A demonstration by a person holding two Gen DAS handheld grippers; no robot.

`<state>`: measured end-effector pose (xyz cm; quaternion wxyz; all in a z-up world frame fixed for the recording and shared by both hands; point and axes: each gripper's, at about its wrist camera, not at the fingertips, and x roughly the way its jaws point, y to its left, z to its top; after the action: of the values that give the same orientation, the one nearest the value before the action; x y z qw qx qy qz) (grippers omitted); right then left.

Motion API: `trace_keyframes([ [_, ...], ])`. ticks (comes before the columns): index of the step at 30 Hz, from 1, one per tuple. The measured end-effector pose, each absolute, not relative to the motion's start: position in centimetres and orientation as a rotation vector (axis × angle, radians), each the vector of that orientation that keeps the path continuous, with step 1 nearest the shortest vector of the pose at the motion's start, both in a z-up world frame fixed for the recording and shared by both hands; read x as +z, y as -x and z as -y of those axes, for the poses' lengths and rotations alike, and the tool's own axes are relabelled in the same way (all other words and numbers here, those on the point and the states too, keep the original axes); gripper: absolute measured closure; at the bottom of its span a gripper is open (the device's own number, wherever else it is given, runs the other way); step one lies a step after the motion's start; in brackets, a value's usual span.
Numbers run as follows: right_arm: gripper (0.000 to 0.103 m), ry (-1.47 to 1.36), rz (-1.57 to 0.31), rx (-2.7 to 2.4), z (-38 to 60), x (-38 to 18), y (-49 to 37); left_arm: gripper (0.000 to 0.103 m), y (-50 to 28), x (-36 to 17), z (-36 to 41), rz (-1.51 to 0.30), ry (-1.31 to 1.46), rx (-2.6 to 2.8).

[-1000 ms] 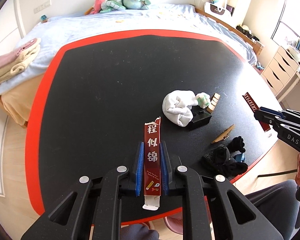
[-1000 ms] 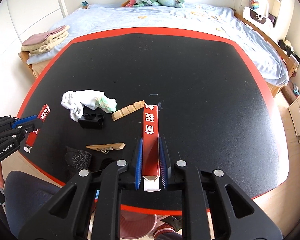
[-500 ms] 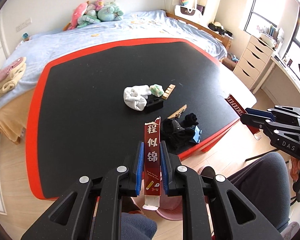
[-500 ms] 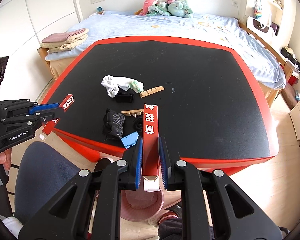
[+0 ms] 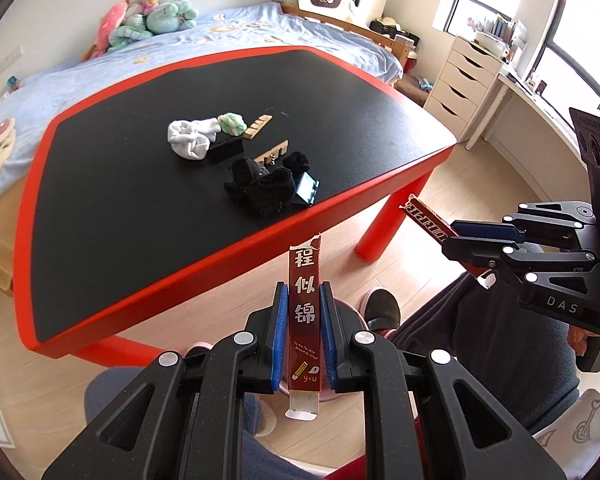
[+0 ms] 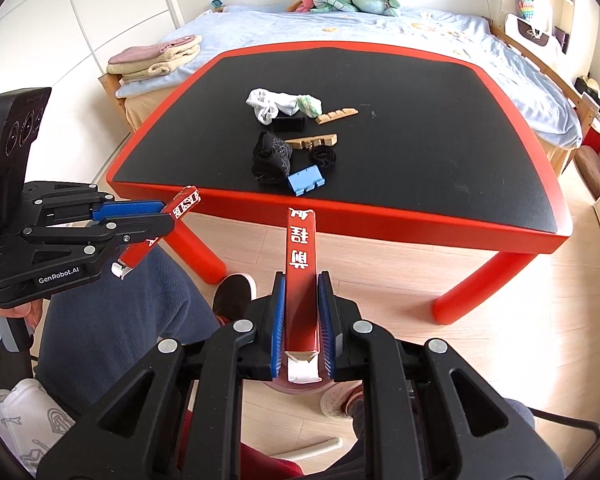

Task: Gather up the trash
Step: 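Carry the red box with the left tool over the pink wastebasket and release, then reach the left tool to the white sock while the right tool grasps the blue block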

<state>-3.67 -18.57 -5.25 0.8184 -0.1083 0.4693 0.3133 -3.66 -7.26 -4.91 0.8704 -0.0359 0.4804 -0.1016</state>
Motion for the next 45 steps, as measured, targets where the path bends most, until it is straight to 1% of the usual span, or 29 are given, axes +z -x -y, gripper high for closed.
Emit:
trace_keyframes([
  [6, 0.087, 0.217, -1.013, 0.684, 18.9, -5.9, 4.6, 0.087, 4.3, -5.7, 8.6, -1.028, 0.076, -0.244],
  [12, 0.087, 0.208, -1.014, 0.694, 19.0, -5.9, 4.8, 0.087, 4.5, -5.4, 9.0, -1.031, 0.069, -0.259],
  [13, 0.086, 0.210, -1.013, 0.693, 19.0, -5.9, 4.8, 0.084, 4.5, -5.4, 9.0, -1.030, 0.071, -0.261],
  [14, 0.082, 0.213, -1.014, 0.684, 19.1, -6.0, 4.8, 0.080, 4.5, -5.4, 9.0, -1.029, 0.069, -0.255],
  [15, 0.061, 0.215, -1.012, 0.674, 19.3, -6.0, 4.6, 0.062, 4.4, -5.4, 8.8, -1.028, 0.061, -0.239],
  [16, 0.030, 0.210, -1.005, 0.666, 19.5, -6.0, 4.6, 0.037, 4.6, -5.3, 8.7, -1.017, 0.061, -0.228],
  [17, 0.020, 0.206, -0.994, 0.661, 19.7, -5.9, 4.6, 0.023, 4.8, -5.1, 8.6, -0.998, 0.063, -0.215],
  [18, 0.012, 0.207, -0.988, 0.655, 19.8, -5.9, 4.7, 0.012, 5.0, -4.9, 8.5, -0.973, 0.059, -0.201],
  [20, 0.010, 0.215, -1.002, 0.646, 19.9, -6.1, 4.5, 0.011, 5.1, -4.7, 8.3, -0.964, 0.041, -0.177],
  [21, 0.010, 0.212, -1.009, 0.647, 19.9, -6.3, 4.4, 0.008, 5.1, -4.7, 8.1, -0.968, 0.040, -0.166],
  [29, 0.007, 0.224, -1.001, 0.651, 19.5, -6.4, 4.5, 0.008, 5.3, -4.3, 7.2, -0.960, 0.042, -0.141],
  [45, 0.007, 0.244, -0.962, 0.686, 18.6, -4.7, 3.4, 0.008, 4.5, -2.9, 5.5, -0.938, 0.085, -0.126],
])
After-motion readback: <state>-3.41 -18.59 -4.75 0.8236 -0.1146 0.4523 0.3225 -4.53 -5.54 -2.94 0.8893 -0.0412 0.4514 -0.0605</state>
